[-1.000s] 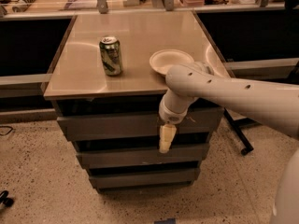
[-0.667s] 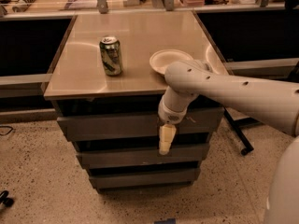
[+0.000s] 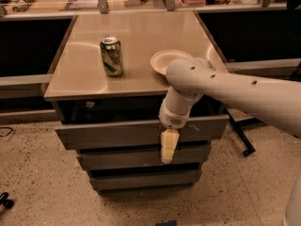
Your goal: Open top drawer
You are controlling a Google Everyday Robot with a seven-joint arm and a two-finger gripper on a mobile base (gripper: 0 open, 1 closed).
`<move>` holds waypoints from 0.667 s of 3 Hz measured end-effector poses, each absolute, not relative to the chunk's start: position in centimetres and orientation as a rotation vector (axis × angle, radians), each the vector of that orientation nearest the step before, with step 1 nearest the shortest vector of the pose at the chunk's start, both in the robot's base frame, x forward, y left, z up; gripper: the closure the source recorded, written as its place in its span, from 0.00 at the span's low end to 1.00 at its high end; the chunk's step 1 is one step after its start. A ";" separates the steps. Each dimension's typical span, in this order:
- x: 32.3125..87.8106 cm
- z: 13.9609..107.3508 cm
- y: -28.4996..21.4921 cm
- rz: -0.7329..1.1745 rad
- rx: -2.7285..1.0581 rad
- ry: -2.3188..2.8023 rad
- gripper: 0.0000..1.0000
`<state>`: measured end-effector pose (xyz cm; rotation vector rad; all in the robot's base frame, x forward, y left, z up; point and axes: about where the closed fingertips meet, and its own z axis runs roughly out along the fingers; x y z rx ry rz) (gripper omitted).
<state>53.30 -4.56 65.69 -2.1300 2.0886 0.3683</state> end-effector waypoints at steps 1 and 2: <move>51.0 67.1 -4.7 0.402 -2.159 2.101 0.00; 48.7 67.5 -4.9 0.478 -2.196 2.131 0.00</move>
Offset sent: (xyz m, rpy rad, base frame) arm -0.0734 -0.0075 0.0263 -0.0305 0.1949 0.0396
